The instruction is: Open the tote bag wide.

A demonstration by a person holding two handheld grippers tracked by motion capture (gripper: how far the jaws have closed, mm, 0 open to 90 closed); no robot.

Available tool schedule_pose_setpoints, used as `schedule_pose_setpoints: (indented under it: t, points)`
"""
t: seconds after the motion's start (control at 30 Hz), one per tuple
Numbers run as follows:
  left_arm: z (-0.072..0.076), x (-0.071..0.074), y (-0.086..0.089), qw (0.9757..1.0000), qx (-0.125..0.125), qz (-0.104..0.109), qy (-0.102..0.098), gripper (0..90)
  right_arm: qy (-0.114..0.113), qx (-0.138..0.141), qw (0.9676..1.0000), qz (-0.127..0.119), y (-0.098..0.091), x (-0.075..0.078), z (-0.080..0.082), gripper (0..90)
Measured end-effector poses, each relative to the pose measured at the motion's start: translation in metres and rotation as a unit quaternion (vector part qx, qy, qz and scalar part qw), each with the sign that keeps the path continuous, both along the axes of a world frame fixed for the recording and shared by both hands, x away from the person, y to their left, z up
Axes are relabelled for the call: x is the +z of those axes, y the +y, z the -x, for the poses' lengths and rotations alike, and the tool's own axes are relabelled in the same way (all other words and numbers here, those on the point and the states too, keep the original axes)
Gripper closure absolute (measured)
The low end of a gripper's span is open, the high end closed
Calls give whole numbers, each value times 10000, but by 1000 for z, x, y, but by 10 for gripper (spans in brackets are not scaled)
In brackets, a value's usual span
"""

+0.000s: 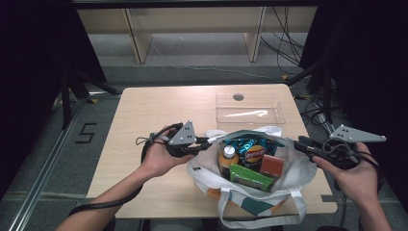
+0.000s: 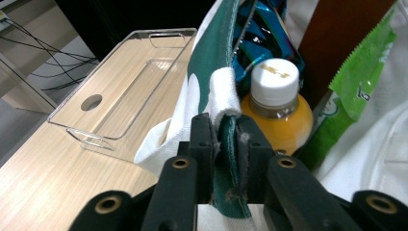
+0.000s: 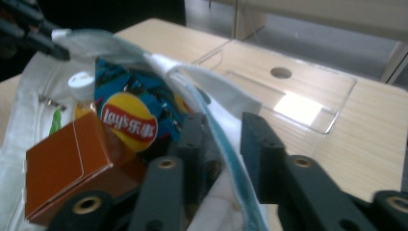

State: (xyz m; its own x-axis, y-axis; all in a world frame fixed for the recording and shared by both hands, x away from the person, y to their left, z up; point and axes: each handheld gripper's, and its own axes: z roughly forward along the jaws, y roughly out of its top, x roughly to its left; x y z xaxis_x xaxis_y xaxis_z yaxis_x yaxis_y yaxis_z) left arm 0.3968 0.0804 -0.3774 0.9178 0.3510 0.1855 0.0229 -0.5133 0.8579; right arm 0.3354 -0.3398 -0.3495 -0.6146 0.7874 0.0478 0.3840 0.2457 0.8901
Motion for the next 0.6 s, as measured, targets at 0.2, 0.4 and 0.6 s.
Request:
schedule_pose_setpoints:
  t: [0.2, 0.4, 0.6]
  points:
    - [-6, 8, -3, 9996, 107, 249, -33, 808, 19, 25, 9999, 148, 3, 1, -2, 887]
    - [-13, 2, -8, 9991, 233, 360, 20, 807, 33, -316, 9994, 95, 3, -4, -5, 889]
    - [-19, -12, -21, 9996, 244, 94, 114, 809, 113, -476, 9976, 493, 6, -22, -16, 890]
